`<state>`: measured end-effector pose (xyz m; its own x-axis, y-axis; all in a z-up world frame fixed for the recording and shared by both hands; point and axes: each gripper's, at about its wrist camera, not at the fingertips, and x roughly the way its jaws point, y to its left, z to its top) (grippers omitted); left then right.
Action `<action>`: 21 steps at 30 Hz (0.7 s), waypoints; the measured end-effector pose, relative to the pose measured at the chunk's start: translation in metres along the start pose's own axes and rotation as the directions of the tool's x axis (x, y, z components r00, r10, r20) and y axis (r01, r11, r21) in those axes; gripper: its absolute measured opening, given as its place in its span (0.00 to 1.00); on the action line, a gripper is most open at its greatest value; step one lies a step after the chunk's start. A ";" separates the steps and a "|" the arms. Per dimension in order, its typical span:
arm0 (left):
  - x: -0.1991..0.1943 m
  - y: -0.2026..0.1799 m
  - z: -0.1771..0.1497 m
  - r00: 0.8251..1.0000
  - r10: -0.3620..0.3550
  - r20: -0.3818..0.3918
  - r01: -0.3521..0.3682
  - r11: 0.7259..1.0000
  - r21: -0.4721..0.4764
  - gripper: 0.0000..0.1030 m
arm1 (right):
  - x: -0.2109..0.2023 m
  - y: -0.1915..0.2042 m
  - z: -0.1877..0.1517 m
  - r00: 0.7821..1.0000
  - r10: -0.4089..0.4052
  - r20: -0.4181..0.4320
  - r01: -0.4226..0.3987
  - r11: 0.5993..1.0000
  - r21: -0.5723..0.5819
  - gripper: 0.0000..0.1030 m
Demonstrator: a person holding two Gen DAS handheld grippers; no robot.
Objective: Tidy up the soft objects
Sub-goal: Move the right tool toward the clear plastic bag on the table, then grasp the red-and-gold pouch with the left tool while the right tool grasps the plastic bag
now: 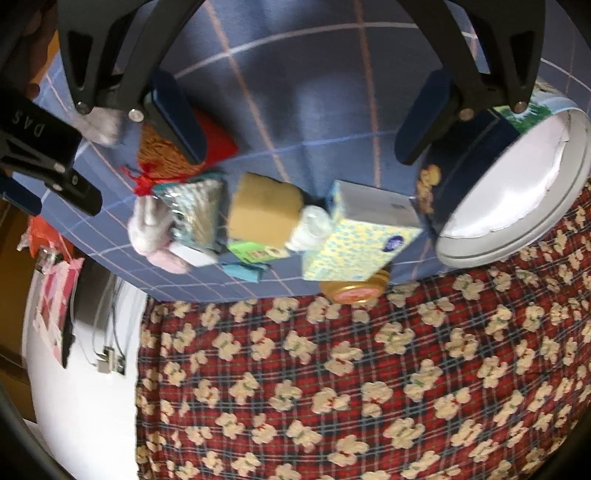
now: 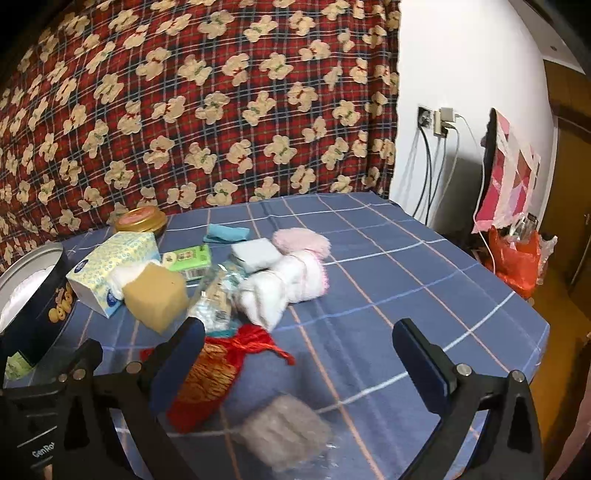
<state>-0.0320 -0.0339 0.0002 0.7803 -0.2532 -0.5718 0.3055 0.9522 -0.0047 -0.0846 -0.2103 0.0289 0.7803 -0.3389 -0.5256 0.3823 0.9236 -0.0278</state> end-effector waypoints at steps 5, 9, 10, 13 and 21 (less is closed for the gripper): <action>0.000 -0.019 -0.003 1.000 -0.029 -0.009 0.029 0.998 0.048 1.00 | 0.001 -0.023 -0.008 0.999 -0.015 -0.039 0.016 1.000 0.027 1.00; 0.000 -0.029 -0.006 0.999 -0.036 -0.026 0.039 0.995 0.093 1.00 | -0.002 -0.033 -0.015 0.999 0.006 -0.038 -0.006 1.000 0.017 1.00; -0.001 -0.029 -0.008 0.999 -0.037 -0.032 0.040 0.993 0.107 1.00 | -0.004 -0.034 -0.018 0.999 0.017 -0.032 -0.017 1.000 0.005 1.00; -0.001 -0.024 -0.011 0.996 -0.074 -0.059 0.079 0.991 0.106 1.00 | -0.012 -0.042 -0.031 0.999 0.042 -0.028 -0.043 0.998 -0.036 1.00; 0.000 -0.003 -0.014 0.994 -0.087 -0.072 0.094 0.991 0.099 1.00 | -0.010 -0.037 -0.056 0.983 0.172 -0.071 -0.176 0.983 -0.057 0.89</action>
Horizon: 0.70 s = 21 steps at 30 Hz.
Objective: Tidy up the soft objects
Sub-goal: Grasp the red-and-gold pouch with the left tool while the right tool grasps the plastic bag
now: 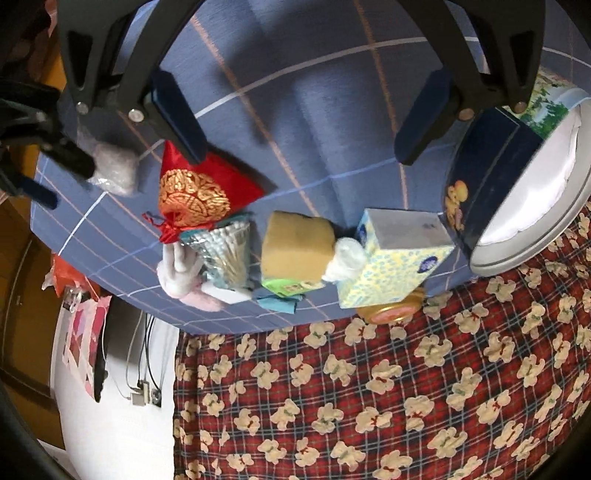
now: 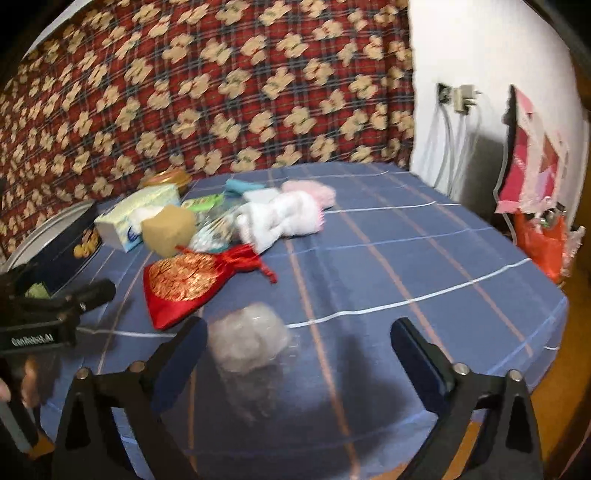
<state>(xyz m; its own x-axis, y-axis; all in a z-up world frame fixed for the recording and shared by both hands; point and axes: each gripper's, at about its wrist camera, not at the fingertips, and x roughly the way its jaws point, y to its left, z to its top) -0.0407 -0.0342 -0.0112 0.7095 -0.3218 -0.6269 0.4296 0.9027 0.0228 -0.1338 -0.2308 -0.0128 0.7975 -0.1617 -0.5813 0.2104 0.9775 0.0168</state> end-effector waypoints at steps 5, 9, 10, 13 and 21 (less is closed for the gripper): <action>-0.005 -0.001 0.009 0.997 -0.072 0.032 0.072 0.997 0.002 1.00 | 0.021 0.023 -0.001 0.998 0.049 -0.041 -0.052 0.995 -0.089 0.83; 0.005 -0.018 0.017 0.990 -0.142 -0.002 0.142 0.988 0.068 1.00 | 0.034 0.026 -0.001 0.996 0.047 -0.079 -0.055 0.993 -0.103 0.82; 0.009 -0.023 0.019 0.989 -0.149 -0.015 0.149 0.985 0.083 1.00 | 0.039 0.025 -0.002 0.995 0.045 -0.094 -0.054 0.994 -0.099 0.69; 0.021 -0.036 0.022 0.986 -0.159 -0.050 0.164 0.980 0.110 1.00 | 0.038 0.016 -0.004 0.993 0.061 -0.098 -0.069 0.994 -0.083 0.51; 0.063 -0.063 0.031 0.964 -0.200 -0.176 0.222 0.968 0.116 0.94 | 0.021 -0.017 -0.002 0.996 0.082 -0.030 -0.082 0.997 0.006 0.48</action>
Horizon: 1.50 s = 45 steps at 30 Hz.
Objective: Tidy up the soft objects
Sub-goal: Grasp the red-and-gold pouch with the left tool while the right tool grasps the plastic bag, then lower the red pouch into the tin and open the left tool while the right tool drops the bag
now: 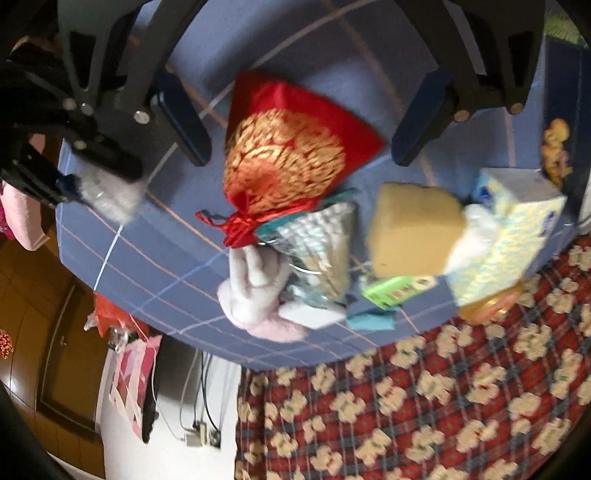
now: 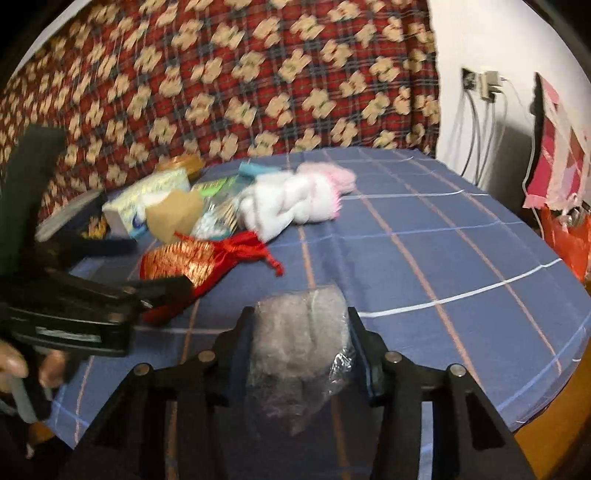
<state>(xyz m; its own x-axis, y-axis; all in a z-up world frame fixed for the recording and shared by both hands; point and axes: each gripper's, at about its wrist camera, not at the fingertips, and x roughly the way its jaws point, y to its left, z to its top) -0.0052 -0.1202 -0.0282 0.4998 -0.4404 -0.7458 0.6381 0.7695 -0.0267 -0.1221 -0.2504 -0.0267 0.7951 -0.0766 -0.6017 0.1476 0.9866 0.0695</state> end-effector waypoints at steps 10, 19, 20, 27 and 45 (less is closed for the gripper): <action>0.014 -0.009 0.007 0.999 -0.019 -0.046 0.021 0.999 0.030 0.39 | -0.004 -0.009 0.005 0.999 -0.025 0.027 0.024 0.999 0.029 0.48; -0.027 0.017 -0.008 0.971 -0.233 0.050 0.236 0.968 -0.081 0.27 | -0.017 -0.002 0.012 0.996 -0.060 0.064 0.059 0.998 0.017 0.48; -0.033 0.021 -0.010 0.970 -0.233 0.063 0.238 0.968 -0.084 0.27 | -0.018 0.000 0.014 0.996 -0.060 0.072 0.059 0.998 0.014 0.48; -0.102 0.075 -0.021 0.971 -0.116 0.207 0.147 0.979 -0.143 0.27 | -0.025 0.047 0.040 0.992 0.024 0.122 -0.017 0.998 -0.055 0.48; -0.200 0.263 -0.089 0.858 0.434 0.273 -0.267 0.833 -0.484 0.27 | 0.009 0.283 0.108 0.888 0.420 0.189 -0.346 0.879 -0.327 0.48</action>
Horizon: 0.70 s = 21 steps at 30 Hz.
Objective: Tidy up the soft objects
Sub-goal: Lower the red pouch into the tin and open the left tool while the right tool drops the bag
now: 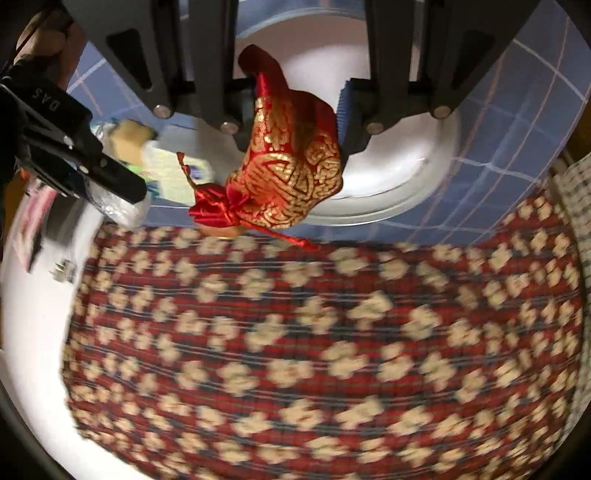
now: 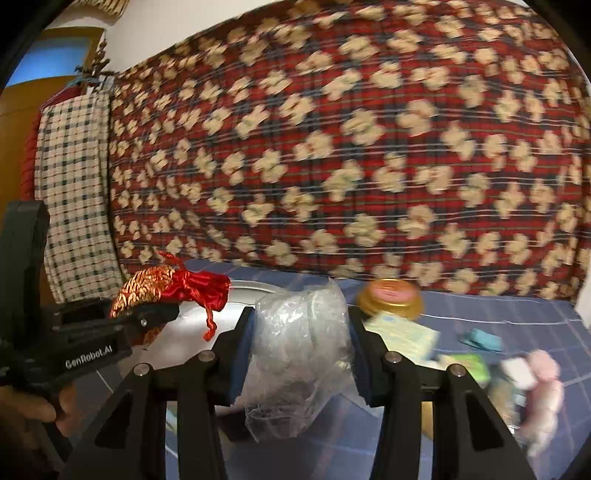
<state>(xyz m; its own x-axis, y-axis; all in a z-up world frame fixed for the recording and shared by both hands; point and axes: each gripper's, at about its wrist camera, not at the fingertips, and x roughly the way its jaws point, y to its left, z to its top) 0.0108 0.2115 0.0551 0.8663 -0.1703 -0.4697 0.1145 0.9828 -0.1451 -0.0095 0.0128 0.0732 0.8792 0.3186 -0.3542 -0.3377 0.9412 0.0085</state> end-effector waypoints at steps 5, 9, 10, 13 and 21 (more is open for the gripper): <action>0.012 0.027 -0.007 0.999 0.043 -0.022 -0.044 0.998 -0.050 0.28 | 0.057 0.026 0.007 0.996 0.057 -0.066 -0.057 0.998 -0.005 0.48; 0.027 0.036 -0.014 0.997 0.062 -0.054 -0.065 0.996 -0.057 0.28 | 0.093 0.033 -0.001 0.989 0.069 -0.130 -0.068 0.998 0.014 0.48; 0.030 0.037 -0.014 0.996 0.062 -0.060 -0.066 0.996 -0.057 0.28 | 0.097 0.032 -0.003 0.987 0.070 -0.142 -0.068 0.997 0.019 0.48; 0.038 0.039 -0.016 0.995 0.067 -0.077 -0.072 0.995 -0.065 0.28 | 0.112 0.037 -0.007 0.983 0.064 -0.173 -0.063 0.998 0.011 0.48; 0.059 0.045 -0.024 0.990 0.072 -0.124 -0.082 0.994 -0.076 0.28 | 0.137 0.044 -0.014 0.975 0.027 -0.222 -0.033 0.999 -0.027 0.48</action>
<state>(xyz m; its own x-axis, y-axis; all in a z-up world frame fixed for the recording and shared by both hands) 0.0552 0.2444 0.0000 0.8055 -0.1068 -0.5829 0.0059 0.9850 -0.1724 0.0914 0.0957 0.0115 0.7732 0.3107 -0.5529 -0.3758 0.9267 -0.0049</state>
